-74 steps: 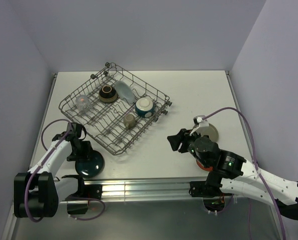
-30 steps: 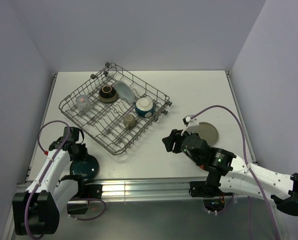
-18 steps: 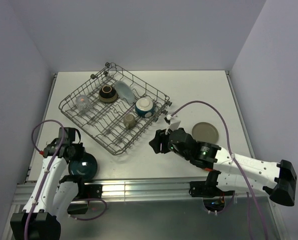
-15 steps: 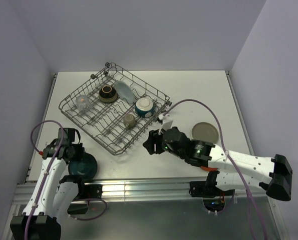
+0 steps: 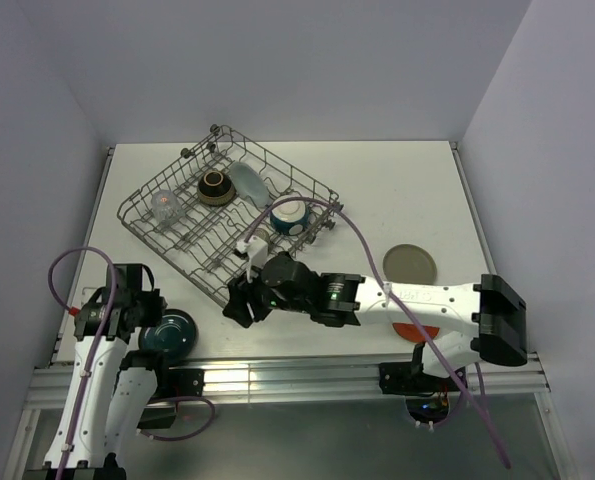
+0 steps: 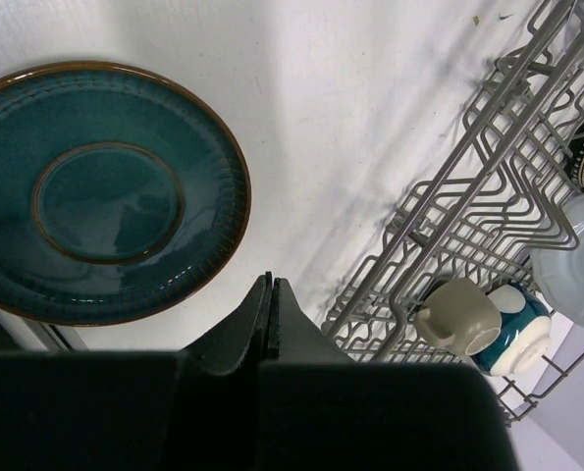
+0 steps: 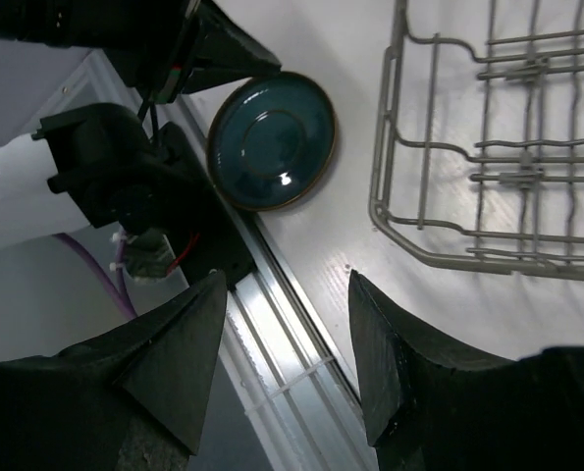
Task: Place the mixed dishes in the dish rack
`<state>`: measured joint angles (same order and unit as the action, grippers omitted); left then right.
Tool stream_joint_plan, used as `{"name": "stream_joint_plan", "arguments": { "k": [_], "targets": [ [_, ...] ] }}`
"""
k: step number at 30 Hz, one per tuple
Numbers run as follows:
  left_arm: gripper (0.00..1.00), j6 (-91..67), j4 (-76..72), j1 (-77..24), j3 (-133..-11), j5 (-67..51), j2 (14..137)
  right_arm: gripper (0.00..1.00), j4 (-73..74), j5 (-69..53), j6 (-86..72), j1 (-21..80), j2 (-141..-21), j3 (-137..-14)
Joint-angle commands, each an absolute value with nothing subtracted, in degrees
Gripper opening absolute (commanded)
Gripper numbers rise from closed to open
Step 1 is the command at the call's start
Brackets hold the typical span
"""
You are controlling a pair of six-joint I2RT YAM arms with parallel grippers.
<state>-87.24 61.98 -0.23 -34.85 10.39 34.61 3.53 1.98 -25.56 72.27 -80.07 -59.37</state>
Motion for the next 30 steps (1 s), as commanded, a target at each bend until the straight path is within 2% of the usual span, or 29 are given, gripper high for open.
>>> {"name": "stream_joint_plan", "arguments": {
  "k": [1, 6, 7, 8, 10, 11, 13, 14, 18, 22, 30],
  "targets": [
    [0.00, -85.87, 63.98, -0.18, -36.39, 10.46, 33.84, 0.60, 1.40, -0.88, -23.99, 73.39, -82.88, -63.63],
    [0.02, -85.61, 60.92, -0.18, -34.28, 9.41, 35.06, 0.60, 1.14, -0.10, -25.40, 74.53, -83.32, -63.37],
    [0.09, -85.61, 59.17, -0.18, -33.76, 8.53, 35.68, 0.60, 1.49, -0.09, -25.40, 74.88, -82.97, -62.93],
    [0.23, -85.52, 58.19, -0.18, -32.97, 8.26, 36.38, 0.60, 1.41, 1.39, -25.57, 75.06, -81.84, -62.41],
    [0.35, -86.74, 57.13, -0.18, -32.61, 8.96, 39.80, 0.60, 0.36, 1.84, -25.93, 74.97, -80.43, -60.22],
    [0.47, -87.01, 57.13, -0.18, -32.78, 9.23, 41.21, 0.60, 0.35, 2.02, -26.19, 75.14, -79.11, -59.51],
    [0.51, -87.27, 56.34, -0.18, -32.96, 9.32, 45.07, 0.60, 0.35, 3.16, -26.45, 75.06, -77.79, -57.41],
    [0.58, -87.71, 56.25, -0.18, -33.05, 9.14, 46.13, 0.60, 0.35, 3.77, -26.63, 75.15, -77.09, -56.78],
    [0.63, -88.42, 54.33, -0.18, -33.22, 9.58, 50.09, 0.60, 0.35, 6.06, -26.37, 75.15, -73.04, -53.97],
    [0.64, -89.38, 53.26, -0.18, -33.05, 10.46, 51.85, 0.60, -1.04, 7.47, -26.28, 75.15, -70.23, -51.34],
    [0.56, -91.05, 51.51, -0.18, -31.56, 10.55, 58.00, 0.60, -2.81, 10.02, -26.10, 75.15, -65.66, -47.73]
  ]
}}
